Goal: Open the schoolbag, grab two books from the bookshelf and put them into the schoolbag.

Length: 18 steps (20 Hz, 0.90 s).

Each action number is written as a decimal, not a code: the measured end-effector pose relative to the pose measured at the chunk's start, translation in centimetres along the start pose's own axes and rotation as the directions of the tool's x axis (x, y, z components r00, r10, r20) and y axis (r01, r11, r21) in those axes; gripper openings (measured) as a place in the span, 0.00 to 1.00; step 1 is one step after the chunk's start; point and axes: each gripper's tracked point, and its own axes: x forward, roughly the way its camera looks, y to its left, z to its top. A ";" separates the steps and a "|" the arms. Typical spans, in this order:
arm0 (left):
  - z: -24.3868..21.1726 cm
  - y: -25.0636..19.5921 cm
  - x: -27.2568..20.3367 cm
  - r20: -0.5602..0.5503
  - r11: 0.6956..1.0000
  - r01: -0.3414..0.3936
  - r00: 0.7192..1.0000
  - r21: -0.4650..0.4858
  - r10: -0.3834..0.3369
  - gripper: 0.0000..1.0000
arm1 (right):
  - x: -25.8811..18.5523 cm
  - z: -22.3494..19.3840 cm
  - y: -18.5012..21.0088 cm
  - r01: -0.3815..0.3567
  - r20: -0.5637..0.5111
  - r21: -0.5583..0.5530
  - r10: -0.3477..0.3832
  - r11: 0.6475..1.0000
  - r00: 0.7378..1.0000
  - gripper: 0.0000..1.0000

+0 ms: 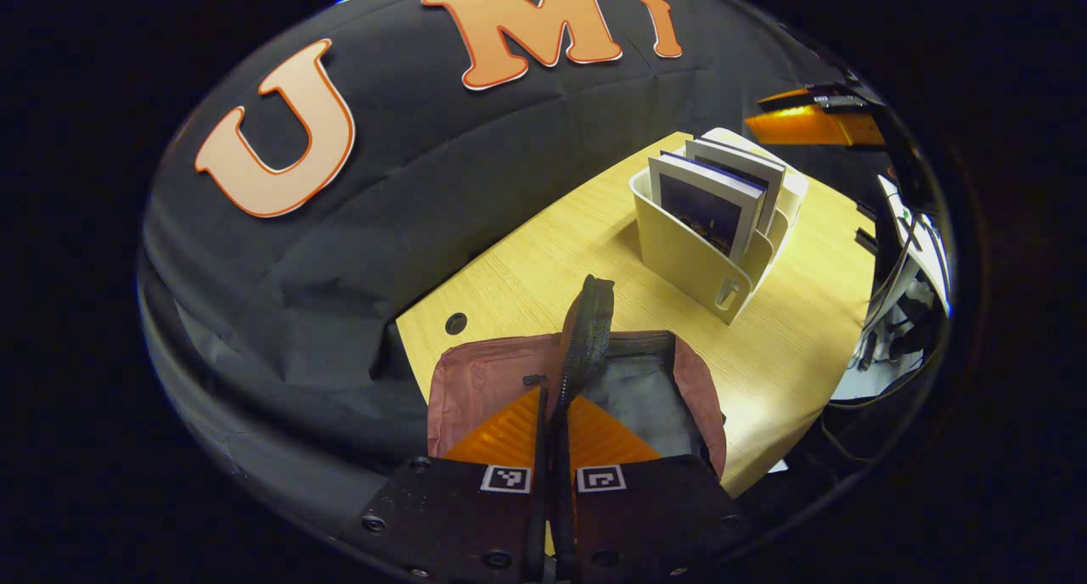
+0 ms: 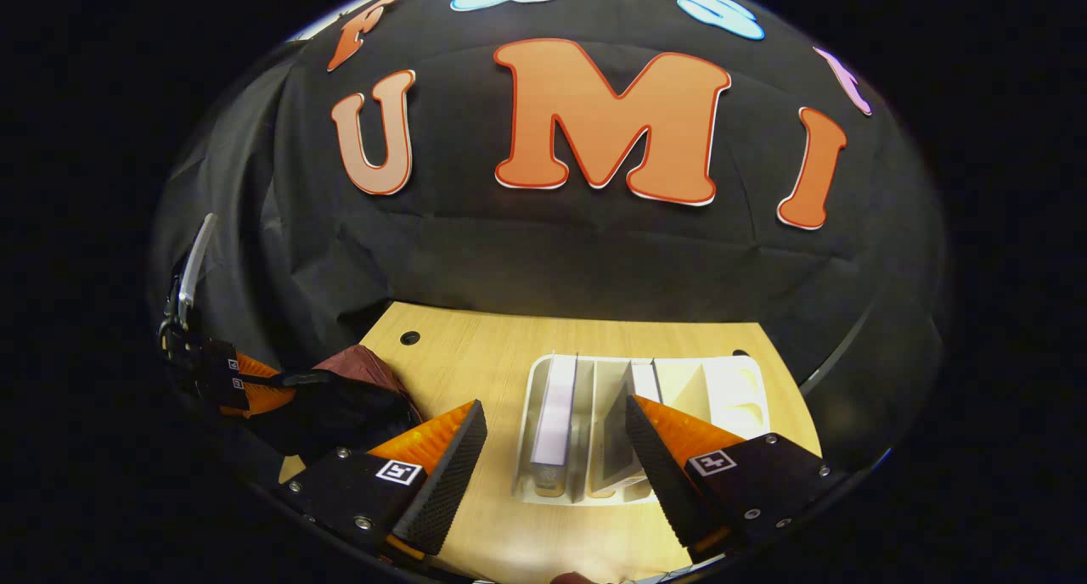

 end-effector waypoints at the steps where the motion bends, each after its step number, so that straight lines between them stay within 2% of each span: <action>1: 0.0 0.7 -0.2 -0.003 1.000 0.022 1.000 -0.007 -0.022 0.06 | 0.5 0.1 0.3 0.009 -0.024 0.005 -0.008 1.000 1.000 0.98; 4: 0.3 2.5 -0.5 -0.007 0.998 0.063 0.998 -0.001 -0.063 0.05 | 2.4 -0.5 0.4 0.039 -0.126 -0.012 -0.041 0.999 0.991 0.98; 6: 0.6 2.4 -0.5 -0.009 0.994 0.106 0.994 0.011 -0.106 0.05 | 3.6 -1.4 0.7 0.028 -0.235 0.023 -0.022 0.999 0.972 0.98; 8: 0.6 2.7 -0.3 -0.013 0.994 0.105 0.994 0.011 -0.105 0.06 | 4.9 -2.3 1.4 -0.012 -0.328 0.061 0.032 0.998 0.944 0.98; 11: 0.5 2.4 -0.4 -0.019 0.993 0.117 0.993 0.005 -0.116 0.06 | 7.5 -3.6 1.1 0.012 -0.422 0.081 0.024 0.997 0.906 0.98; 13: 0.5 2.5 -0.1 -0.024 0.992 0.124 0.992 -0.003 -0.124 0.06 | 9.0 -4.4 1.3 0.005 -0.487 0.119 0.054 0.993 0.872 0.97; 15: 0.0 2.5 -0.3 -0.044 0.991 0.135 0.990 -0.005 -0.135 0.06 | 10.3 -5.9 1.2 0.033 -0.563 0.149 0.057 0.988 0.825 0.97; 18: -0.1 3.0 -0.4 -0.059 0.992 0.124 0.991 0.002 -0.123 0.06 | 12.3 -7.1 -0.1 0.059 -0.612 0.077 0.000 0.995 0.791 0.85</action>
